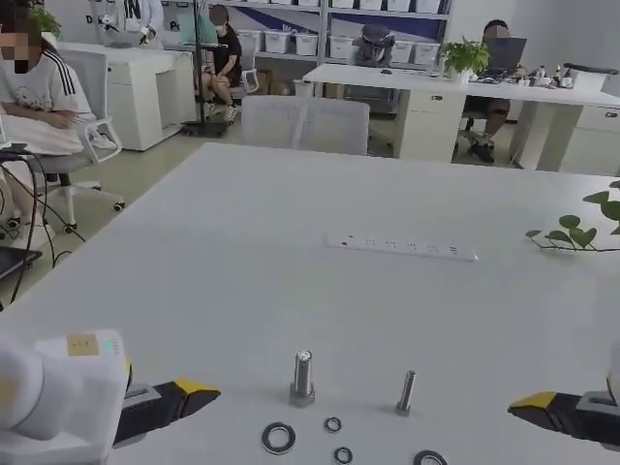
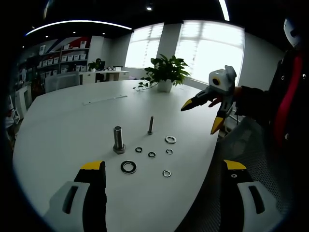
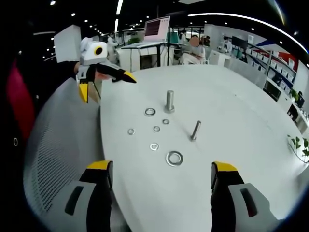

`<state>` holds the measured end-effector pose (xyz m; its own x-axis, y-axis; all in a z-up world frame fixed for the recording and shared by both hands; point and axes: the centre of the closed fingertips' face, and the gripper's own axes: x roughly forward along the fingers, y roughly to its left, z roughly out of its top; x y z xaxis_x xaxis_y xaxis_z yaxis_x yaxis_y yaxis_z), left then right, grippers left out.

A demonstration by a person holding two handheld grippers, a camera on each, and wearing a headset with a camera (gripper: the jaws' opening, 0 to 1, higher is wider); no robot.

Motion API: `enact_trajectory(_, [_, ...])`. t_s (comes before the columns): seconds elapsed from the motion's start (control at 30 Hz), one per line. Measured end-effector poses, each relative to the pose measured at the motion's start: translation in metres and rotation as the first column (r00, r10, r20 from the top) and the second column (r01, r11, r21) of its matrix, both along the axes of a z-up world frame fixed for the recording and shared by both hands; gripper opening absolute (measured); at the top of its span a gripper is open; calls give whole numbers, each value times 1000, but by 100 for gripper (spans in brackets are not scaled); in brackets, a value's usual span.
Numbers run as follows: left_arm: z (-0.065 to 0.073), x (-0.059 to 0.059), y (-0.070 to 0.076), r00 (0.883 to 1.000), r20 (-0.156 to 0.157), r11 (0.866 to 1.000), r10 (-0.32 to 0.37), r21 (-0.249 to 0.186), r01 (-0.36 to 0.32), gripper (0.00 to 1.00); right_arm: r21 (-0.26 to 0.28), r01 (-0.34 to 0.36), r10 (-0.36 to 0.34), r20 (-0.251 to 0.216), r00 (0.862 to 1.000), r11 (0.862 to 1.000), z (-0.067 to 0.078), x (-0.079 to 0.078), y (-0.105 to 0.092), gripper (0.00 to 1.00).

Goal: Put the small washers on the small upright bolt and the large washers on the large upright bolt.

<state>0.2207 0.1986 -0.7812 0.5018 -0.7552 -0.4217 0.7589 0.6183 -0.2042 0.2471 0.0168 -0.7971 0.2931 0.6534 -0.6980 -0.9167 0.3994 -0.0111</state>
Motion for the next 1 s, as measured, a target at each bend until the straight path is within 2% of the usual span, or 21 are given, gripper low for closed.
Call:
enact_trajectory(0.63, [0,1,-1,1000,-1,1000,2,-4,-2,100,-32,-23,22,-10,1000,999,-2,3,0,83])
enact_trajectory(1.0, [0,1,-1,1000,1,1000,0,-4,0,100,-83,-68,67,-19,998,994,-5,5,5,83])
